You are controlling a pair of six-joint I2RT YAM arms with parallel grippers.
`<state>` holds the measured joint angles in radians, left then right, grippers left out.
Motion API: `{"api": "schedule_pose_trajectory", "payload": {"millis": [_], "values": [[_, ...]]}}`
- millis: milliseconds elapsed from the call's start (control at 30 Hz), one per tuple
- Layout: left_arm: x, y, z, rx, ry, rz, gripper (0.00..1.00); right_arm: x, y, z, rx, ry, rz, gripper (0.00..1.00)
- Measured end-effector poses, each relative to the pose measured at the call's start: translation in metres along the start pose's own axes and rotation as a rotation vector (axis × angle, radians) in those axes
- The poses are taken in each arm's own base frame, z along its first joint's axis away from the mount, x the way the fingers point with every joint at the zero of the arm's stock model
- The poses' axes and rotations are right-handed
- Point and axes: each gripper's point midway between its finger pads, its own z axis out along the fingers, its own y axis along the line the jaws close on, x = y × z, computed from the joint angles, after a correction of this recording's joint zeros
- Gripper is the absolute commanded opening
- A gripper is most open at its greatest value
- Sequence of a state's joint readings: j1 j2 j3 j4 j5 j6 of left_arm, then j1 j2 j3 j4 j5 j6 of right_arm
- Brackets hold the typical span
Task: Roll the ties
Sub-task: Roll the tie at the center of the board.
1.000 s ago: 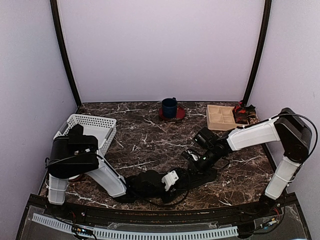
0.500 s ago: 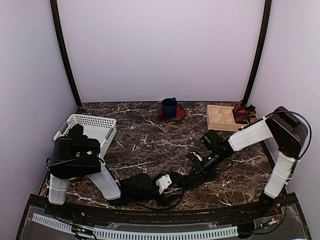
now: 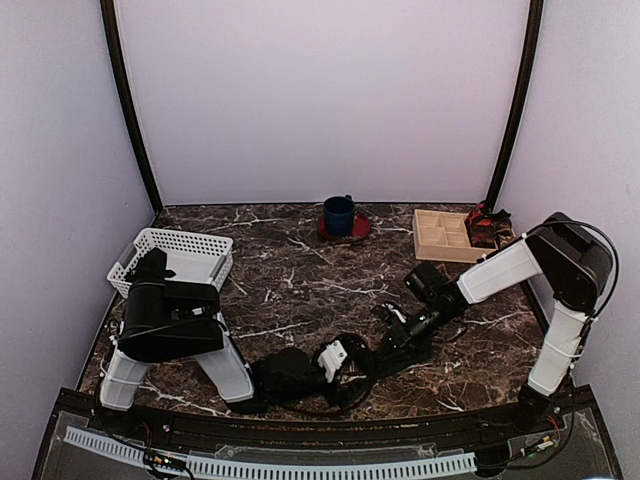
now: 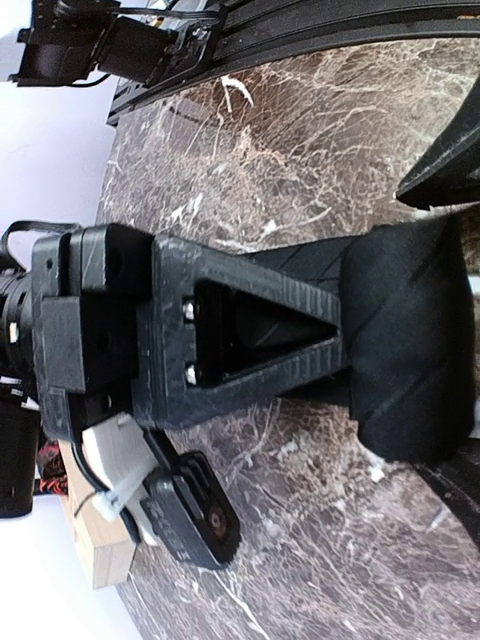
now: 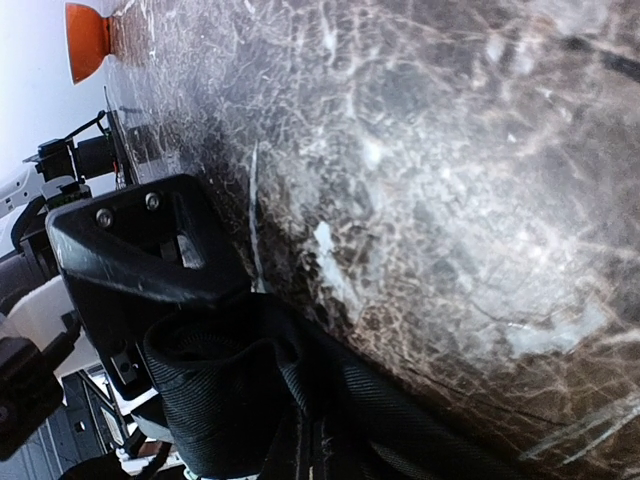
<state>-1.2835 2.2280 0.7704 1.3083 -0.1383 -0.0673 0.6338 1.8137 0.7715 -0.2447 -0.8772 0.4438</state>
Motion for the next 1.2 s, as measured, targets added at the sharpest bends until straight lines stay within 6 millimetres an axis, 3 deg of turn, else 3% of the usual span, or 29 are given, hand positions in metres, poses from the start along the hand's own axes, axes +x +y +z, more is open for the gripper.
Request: {"api": "schedule_pose_trajectory", "payload": {"millis": [67,200,333,433,600,833,1033,1200], "values": [[0.000,0.002,-0.002,-0.009,-0.006,-0.014,0.80,0.001,0.000,0.000,-0.004,-0.001,-0.004,0.00],[-0.002,-0.001,0.002,0.002,-0.001,-0.021,0.66,0.000,0.001,0.001,-0.013,-0.005,-0.016,0.00],[-0.003,-0.005,0.012,0.023,0.024,-0.015,0.43,0.000,0.001,0.000,-0.014,-0.009,-0.021,0.00],[-0.001,-0.005,0.015,0.030,0.043,0.000,0.35,0.000,0.001,0.000,-0.012,-0.010,-0.023,0.01],[0.001,-0.006,0.015,0.030,0.086,0.046,0.34,-0.003,0.002,-0.005,0.021,-0.017,-0.025,0.23],[0.005,-0.004,0.015,0.010,0.165,0.107,0.35,-0.018,0.008,-0.034,0.120,-0.085,-0.013,0.46],[0.005,-0.004,0.016,0.000,0.204,0.119,0.35,-0.015,0.030,-0.050,0.085,-0.115,0.003,0.49],[0.006,-0.004,0.016,0.001,0.209,0.119,0.37,-0.004,0.035,-0.042,0.081,-0.082,0.015,0.48]]}}
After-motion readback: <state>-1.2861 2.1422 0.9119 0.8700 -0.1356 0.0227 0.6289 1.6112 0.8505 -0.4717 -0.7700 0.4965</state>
